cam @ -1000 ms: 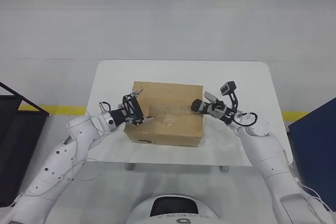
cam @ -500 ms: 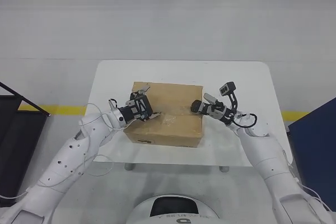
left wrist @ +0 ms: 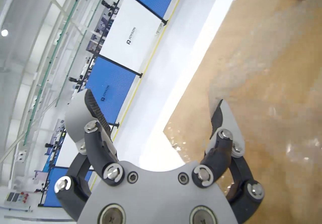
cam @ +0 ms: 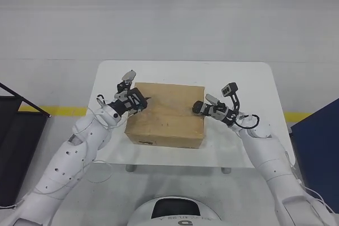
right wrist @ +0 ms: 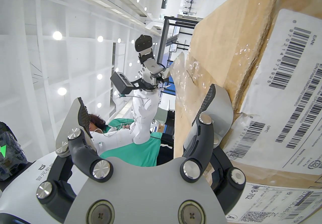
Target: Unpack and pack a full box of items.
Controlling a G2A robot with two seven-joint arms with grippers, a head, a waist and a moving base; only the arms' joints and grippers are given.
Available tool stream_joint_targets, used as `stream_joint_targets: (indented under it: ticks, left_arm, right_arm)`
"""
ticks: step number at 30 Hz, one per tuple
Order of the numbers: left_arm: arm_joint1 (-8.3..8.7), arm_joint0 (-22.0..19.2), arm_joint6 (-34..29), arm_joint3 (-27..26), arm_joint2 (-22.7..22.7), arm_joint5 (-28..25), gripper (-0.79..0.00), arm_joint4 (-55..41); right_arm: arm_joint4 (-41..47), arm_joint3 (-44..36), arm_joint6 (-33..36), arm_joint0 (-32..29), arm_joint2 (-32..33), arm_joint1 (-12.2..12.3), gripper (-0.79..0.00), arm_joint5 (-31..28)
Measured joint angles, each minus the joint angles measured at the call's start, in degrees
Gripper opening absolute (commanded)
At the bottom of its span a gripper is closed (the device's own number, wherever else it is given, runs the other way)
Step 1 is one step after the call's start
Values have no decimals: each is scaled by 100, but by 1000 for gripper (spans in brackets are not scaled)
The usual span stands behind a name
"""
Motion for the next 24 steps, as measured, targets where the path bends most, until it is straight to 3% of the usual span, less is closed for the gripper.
stream_joint_targets:
  ticks: [9, 17, 20, 23, 24]
  left_arm:
    - [126, 751, 19, -388, -964, 220, 0, -40]
    - [185, 1259, 376, -25, -1803, 293, 0, -571]
    - [185, 1311, 708, 211, -2027, -196, 0, -1338]
    - [195, 1221, 1244, 566, -2226, -1476, 0, -2688]
    - [208, 1146, 1400, 759, -2311, -2121, 0, -3270]
  right_arm:
    - [0, 0, 0, 0, 0, 0, 0, 0]
    - [0, 0, 0, 0, 0, 0, 0, 0]
    - [0, 0, 0, 0, 0, 0, 0, 0]
    - [0, 0, 0, 0, 0, 0, 0, 0]
    - [0, 0, 0, 0, 0, 0, 0, 0]
